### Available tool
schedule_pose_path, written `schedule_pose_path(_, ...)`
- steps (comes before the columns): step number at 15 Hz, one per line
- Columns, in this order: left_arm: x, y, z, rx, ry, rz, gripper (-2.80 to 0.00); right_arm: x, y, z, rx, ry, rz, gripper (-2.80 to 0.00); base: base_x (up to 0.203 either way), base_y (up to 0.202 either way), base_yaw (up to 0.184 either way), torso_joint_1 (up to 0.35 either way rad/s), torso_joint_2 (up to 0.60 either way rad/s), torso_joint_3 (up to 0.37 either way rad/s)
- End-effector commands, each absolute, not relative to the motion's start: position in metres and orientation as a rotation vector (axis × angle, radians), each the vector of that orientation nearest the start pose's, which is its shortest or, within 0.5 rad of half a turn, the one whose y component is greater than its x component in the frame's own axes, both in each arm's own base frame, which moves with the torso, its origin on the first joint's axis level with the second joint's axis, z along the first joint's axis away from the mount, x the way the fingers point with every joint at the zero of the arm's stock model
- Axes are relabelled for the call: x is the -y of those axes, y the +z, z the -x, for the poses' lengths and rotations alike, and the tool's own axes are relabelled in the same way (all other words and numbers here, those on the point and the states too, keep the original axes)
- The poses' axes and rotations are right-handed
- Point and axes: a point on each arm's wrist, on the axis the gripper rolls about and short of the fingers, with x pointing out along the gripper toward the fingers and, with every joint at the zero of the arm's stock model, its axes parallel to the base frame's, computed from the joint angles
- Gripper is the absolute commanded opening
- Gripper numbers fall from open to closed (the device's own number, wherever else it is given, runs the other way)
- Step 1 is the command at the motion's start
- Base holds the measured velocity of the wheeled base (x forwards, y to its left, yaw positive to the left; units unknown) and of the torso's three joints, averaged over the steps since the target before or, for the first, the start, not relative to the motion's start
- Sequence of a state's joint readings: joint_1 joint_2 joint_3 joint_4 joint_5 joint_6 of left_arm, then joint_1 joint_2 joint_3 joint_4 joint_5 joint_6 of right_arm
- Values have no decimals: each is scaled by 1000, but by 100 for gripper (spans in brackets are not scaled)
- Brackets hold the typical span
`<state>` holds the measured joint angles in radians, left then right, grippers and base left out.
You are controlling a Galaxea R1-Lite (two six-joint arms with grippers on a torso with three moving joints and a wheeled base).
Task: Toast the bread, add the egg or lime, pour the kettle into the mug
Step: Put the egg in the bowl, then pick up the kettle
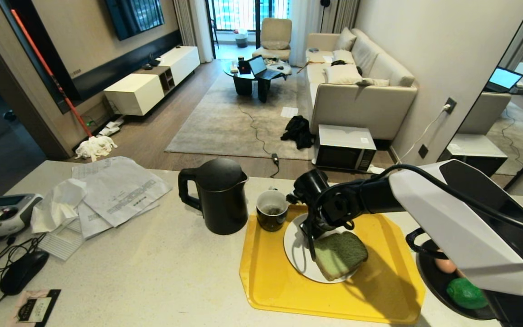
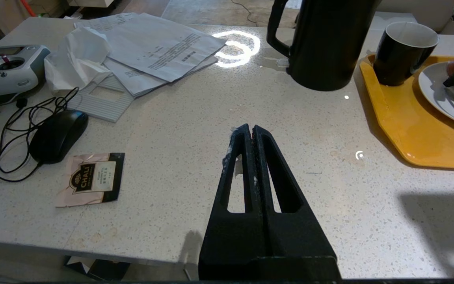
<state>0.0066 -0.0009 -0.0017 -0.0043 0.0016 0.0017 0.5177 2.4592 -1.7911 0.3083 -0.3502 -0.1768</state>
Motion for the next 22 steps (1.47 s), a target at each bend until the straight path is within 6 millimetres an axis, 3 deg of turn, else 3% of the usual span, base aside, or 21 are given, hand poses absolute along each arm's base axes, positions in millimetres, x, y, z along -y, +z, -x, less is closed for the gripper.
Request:
schedule_pose_path(1,0,76,23,8,8,-2,-280,-226,68,-412,-862,232,571,0,0,0,0,0,0,0)
schedule_pose_path(8,0,76,23,8,9,-2,-280,-203,135,-374,-792,227,533,0,0,0,0,0,0,0)
schedule_pose_path(9,0,76,23,8,9,-2,-280,-197,147,-365,-779,223,526,-220,0,0,0,0,0,0)
schedule_pose_path(10,0,76,23,8,9,-2,-280,-190,160,-355,-762,219,517,-280,0,0,0,0,0,0)
schedule_pose_path(19,0,76,23,8,9,-2,-280,-119,249,-247,-594,173,433,-280,0,0,0,0,0,0)
schedule_pose_path(22,0,76,23,8,9,-2,-280,-73,278,-214,-503,57,354,-280,0,0,0,0,0,0)
